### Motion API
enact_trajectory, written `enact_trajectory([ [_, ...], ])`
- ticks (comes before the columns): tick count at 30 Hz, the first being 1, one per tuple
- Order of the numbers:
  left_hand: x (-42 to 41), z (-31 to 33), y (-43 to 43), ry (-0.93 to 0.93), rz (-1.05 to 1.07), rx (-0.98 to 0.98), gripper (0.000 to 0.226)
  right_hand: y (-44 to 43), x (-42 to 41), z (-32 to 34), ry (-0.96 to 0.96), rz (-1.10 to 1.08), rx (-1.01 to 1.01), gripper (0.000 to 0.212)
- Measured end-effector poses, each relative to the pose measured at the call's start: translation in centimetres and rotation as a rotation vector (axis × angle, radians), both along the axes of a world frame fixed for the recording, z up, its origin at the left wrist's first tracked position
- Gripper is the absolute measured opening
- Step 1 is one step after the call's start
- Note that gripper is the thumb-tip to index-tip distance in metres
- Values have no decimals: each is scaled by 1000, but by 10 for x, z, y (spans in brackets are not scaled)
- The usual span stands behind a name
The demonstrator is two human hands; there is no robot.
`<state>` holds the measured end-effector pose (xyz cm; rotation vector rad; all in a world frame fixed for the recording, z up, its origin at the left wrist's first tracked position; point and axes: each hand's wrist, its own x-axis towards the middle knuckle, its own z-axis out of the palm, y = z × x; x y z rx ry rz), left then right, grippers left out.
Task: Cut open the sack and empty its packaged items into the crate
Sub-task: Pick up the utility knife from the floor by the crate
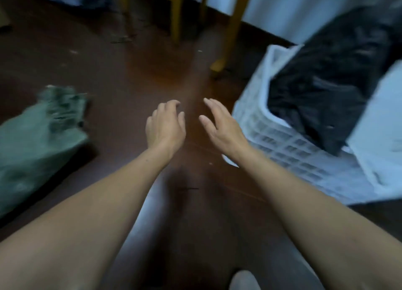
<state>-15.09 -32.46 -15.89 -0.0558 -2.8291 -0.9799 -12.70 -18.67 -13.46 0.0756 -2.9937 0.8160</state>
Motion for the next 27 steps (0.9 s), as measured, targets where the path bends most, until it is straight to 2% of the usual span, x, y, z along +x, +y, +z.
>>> enact_trajectory([
  [5, 34, 41, 126, 145, -315, 271, 31, 102, 76, 45, 186, -227, -29, 46],
  [10, 92, 44, 213, 125, -614, 289, 26, 189, 171, 61, 256, -514, 75, 39],
  [13, 126, 27, 241, 5, -727, 207, 31, 235, 226, 47, 161, -669, 94, 35],
  [18, 174, -11, 289, -329, -779, 86, 48, 305, 299, 11, -6, -869, 139, 39],
  [24, 225, -56, 372, -539, -796, -27, 52, 385, 362, -53, -136, -1004, 84, 41],
  [27, 254, -83, 418, -647, -798, -79, 53, 427, 390, -99, -275, -1081, 41, 49],
])
